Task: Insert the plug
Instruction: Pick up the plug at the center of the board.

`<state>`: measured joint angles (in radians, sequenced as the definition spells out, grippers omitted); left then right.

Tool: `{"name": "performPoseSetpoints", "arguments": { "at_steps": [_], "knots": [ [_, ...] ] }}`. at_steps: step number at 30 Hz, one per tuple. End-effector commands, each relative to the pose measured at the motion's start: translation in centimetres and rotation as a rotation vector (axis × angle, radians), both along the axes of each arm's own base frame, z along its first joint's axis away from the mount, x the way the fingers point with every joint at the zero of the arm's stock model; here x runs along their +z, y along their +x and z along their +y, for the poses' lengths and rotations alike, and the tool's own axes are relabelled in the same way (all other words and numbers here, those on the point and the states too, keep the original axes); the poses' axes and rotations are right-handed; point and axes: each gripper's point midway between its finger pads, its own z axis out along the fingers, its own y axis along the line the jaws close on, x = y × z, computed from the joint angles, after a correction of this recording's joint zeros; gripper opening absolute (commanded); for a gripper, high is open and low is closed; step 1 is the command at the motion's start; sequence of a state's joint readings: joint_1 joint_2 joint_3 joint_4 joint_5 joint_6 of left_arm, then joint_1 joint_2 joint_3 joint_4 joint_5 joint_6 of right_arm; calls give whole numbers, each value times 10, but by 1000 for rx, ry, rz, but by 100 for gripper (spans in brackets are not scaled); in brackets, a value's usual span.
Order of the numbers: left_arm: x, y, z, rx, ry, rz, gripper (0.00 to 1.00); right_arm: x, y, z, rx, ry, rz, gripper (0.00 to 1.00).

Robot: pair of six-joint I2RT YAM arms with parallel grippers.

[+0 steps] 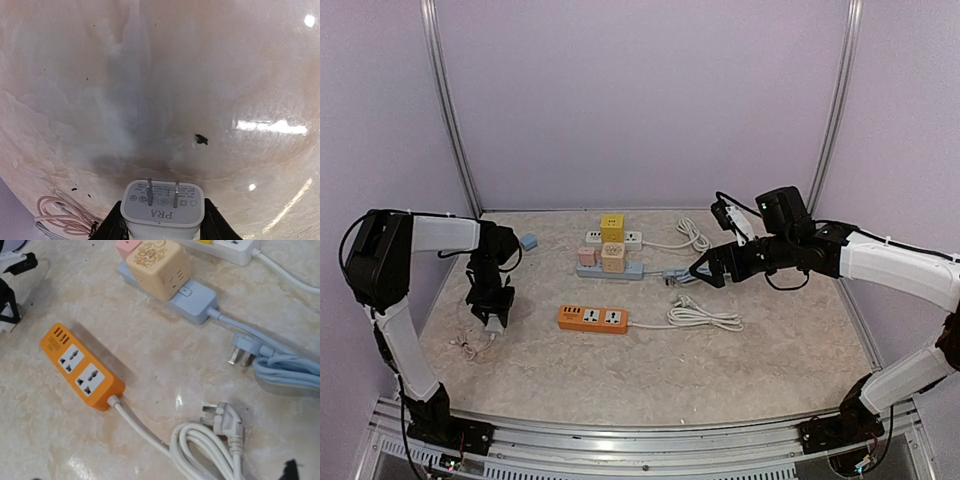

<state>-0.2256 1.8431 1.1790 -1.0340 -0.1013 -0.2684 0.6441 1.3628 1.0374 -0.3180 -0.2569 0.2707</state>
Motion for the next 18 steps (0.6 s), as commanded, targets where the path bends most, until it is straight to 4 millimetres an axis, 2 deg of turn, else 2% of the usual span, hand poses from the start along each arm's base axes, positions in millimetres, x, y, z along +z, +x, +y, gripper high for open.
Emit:
{"name": "performPoseSetpoints", "arguments": {
  "at_steps": [1,6,9,13,18],
  "knots": [
    [-5,3,-7,23,-36,7,38,9,4,-4,-10,-8,-29,100],
    [-8,4,-12,12,-40,10,39,10,4,-6,-15,-11,-35,100],
    [-5,9,-19,7,-45,-14,23,9,3,-7,-18,-15,-35,100],
    [14,19,-33,-11,-50,-93,20,10,3,-8,-17,-17,-43,100],
    [52,29,-52,-25,-57,-219,16,15,0,-8,4,5,-89,100]
  ]
}}
